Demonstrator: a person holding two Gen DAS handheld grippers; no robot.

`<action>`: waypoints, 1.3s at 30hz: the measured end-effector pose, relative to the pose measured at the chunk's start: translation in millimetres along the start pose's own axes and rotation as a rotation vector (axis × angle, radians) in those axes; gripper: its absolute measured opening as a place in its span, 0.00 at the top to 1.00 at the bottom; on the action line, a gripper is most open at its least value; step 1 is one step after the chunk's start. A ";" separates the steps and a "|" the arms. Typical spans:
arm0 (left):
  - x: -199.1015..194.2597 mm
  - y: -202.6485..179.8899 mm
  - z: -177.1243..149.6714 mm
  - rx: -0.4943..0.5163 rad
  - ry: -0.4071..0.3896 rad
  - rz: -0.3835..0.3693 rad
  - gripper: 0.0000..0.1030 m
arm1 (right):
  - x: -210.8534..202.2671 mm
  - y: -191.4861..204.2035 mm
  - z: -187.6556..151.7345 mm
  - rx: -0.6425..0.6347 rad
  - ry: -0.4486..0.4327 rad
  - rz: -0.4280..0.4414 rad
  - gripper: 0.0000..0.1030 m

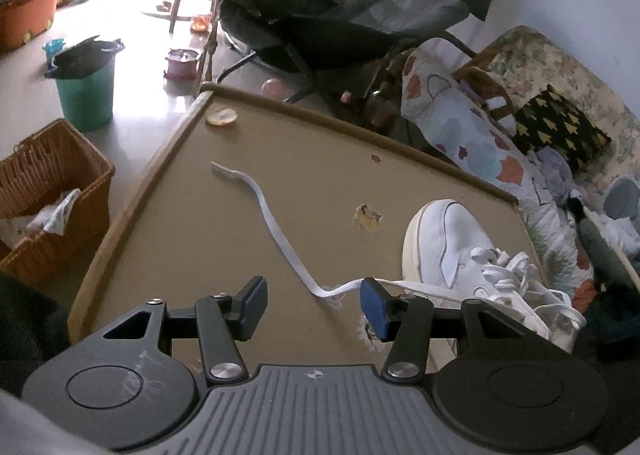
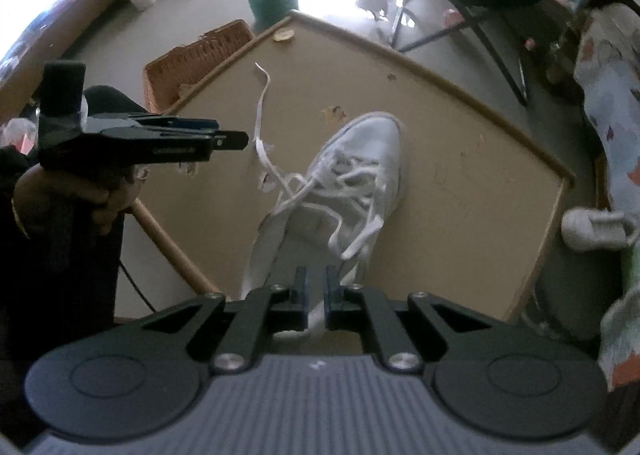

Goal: Lace up shoes with both hands
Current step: 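Grasp the white lace near the eyelets with the left gripper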

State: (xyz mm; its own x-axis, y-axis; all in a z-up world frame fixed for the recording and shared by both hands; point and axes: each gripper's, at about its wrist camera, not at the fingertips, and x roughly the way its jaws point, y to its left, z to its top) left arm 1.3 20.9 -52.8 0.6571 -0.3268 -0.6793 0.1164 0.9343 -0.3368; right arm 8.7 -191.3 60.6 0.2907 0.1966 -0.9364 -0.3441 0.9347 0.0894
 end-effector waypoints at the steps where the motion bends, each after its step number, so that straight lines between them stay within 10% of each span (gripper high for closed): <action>1: 0.5 -0.5 -0.3 0.000 0.004 -0.009 0.48 | 1.6 2.4 -0.9 0.012 0.002 0.005 0.93; 13: 9.3 -2.3 -9.4 -0.070 0.075 -0.144 0.48 | 79.2 15.2 13.6 0.040 0.142 -0.095 0.94; 23: 22.5 -1.3 -23.8 -0.352 0.145 -0.317 0.48 | 97.7 20.8 11.8 -0.004 0.179 -0.130 0.93; 39: 56.9 -37.0 -52.5 -0.774 0.203 -0.346 0.48 | 98.3 22.6 8.8 -0.032 0.176 -0.132 0.93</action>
State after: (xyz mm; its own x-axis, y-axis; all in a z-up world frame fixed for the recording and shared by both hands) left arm -4.7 -39.7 -113.3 0.5246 -0.6620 -0.5354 -0.3028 0.4427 -0.8440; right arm 37.3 -148.2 -26.4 0.1756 0.0160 -0.9843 -0.3427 0.9383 -0.0459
